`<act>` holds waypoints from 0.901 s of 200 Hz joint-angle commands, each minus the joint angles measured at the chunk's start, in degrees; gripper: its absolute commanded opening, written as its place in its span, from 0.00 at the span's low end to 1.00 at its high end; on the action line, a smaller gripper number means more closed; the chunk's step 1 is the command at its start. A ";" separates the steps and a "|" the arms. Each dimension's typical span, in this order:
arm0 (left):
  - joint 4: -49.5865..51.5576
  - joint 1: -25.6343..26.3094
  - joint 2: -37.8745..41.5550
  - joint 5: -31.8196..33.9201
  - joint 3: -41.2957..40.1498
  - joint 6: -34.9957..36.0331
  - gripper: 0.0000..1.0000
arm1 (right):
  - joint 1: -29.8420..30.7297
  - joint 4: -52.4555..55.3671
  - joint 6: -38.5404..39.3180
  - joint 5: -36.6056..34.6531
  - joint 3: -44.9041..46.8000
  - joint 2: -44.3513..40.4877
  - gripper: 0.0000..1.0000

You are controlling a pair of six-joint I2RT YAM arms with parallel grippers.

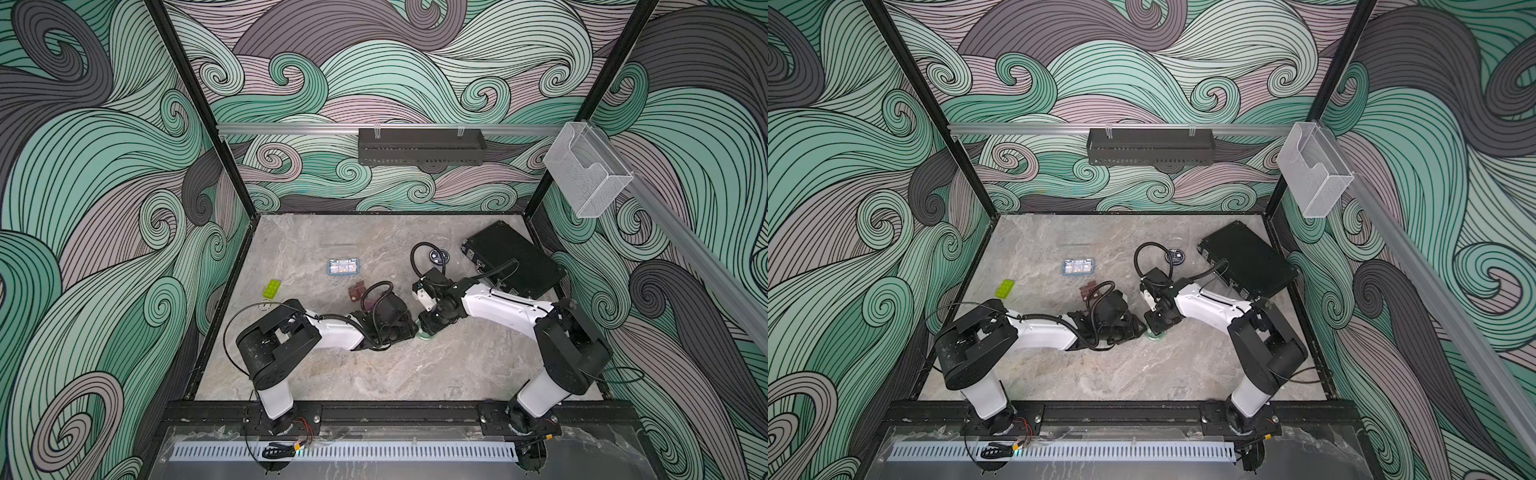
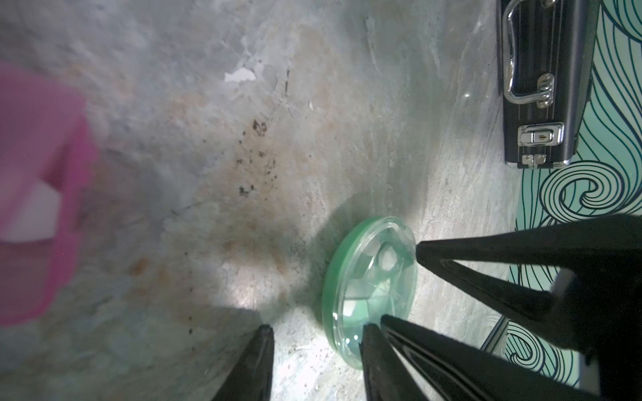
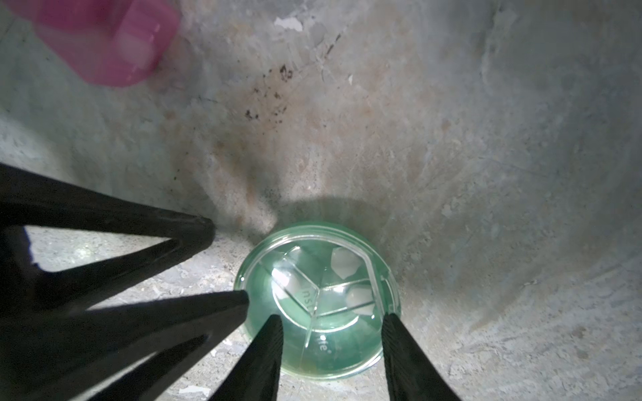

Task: Close pillboxes
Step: Close the lid on the pillbox.

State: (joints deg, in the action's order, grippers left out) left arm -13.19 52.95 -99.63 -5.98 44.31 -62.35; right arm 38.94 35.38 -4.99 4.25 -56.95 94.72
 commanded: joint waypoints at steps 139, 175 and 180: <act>0.11 0.84 -3.63 0.51 -1.77 -3.22 0.32 | 2.28 4.59 -0.72 -2.62 -1.38 4.94 0.51; 0.55 0.88 -3.73 1.33 -2.51 -3.78 0.31 | 2.76 5.31 -0.87 -3.19 -2.08 6.65 0.51; 0.41 0.99 -3.64 1.55 -2.80 -4.03 0.31 | 2.81 5.32 -1.02 -3.17 -2.19 6.83 0.51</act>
State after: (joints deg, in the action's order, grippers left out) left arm -16.75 53.34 -101.14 -5.85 43.68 -65.06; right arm 40.75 38.72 -5.19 1.85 -60.12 97.51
